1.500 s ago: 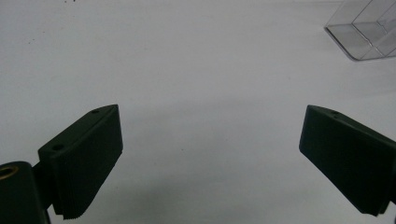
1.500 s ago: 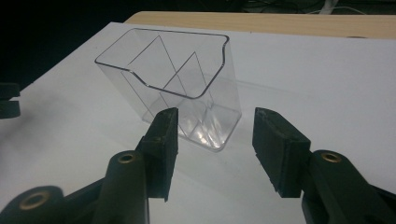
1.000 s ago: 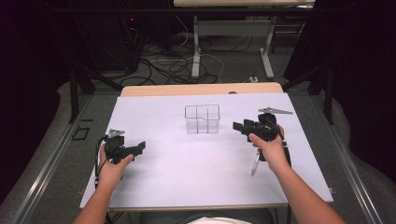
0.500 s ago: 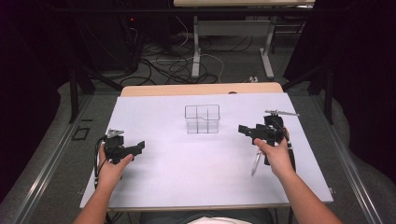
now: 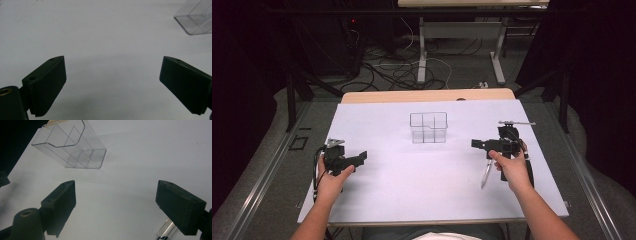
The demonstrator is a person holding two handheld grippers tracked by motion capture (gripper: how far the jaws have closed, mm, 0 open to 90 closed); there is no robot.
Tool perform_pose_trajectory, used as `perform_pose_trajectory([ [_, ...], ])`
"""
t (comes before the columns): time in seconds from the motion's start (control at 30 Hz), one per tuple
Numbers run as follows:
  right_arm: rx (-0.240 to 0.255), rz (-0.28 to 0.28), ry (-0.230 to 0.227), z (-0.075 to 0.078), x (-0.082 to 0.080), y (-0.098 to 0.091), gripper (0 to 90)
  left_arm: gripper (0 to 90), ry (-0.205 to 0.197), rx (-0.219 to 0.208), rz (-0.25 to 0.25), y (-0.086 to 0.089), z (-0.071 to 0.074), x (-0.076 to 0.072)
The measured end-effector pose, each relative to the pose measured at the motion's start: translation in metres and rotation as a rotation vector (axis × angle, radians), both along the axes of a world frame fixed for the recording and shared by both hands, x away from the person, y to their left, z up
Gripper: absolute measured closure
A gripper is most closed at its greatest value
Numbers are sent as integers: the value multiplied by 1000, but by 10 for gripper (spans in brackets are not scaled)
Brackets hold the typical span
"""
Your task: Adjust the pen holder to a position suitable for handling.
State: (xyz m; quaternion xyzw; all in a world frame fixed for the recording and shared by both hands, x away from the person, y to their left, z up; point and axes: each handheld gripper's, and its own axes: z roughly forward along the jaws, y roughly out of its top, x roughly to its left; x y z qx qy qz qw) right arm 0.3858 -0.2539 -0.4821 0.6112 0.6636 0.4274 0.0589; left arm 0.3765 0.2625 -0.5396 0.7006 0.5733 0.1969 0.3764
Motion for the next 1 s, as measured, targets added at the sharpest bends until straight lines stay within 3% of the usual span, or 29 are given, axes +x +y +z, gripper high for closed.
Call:
perform_pose_trajectory([
  [0.17, -5, -4, 77, -2, 1, -7, 173, 71, -2, -4, 2, 0, 0, 0],
  [0.23, 15, -23, 117, -2, 1, -9, 173, 72, 0, -3, 0, 0, 0, 0],
  [0.33, 17, -27, 124, -2, 0, -11, 173, 73, 3, -2, 2, 0, 0, 0],
  [0.37, -10, -53, 107, -3, -2, -14, 173, 73, 1, -3, 2, 0, 0, 0],
  [0.5, -1, -82, 121, -4, -2, -16, 179, 74, 1, -5, 2, 0, 0, 0],
  [0.53, 11, -86, 136, -4, -2, -16, 186, 74, 0, -7, 0, -1, 0, 0],
  [0.6, -11, -104, 168, -5, -1, -16, 202, 74, 1, -9, 2, -1, 0, 0],
  [0.67, 23, -114, 242, -9, 1, -18, 209, 74, -2, -11, -2, -2, 0, 0],
  [0.7, 39, -120, 256, -10, 1, -19, 242, 75, -4, -9, -6, -2, 0, 0],
  [0.97, 11, -224, 288, -21, -2, -19, 430, 75, -9, -11, -9, -2, 1, 0],
  [1.0, 24, -229, 298, -24, -4, -21, 504, 75, -11, -13, -8, -3, 1, 0],
])
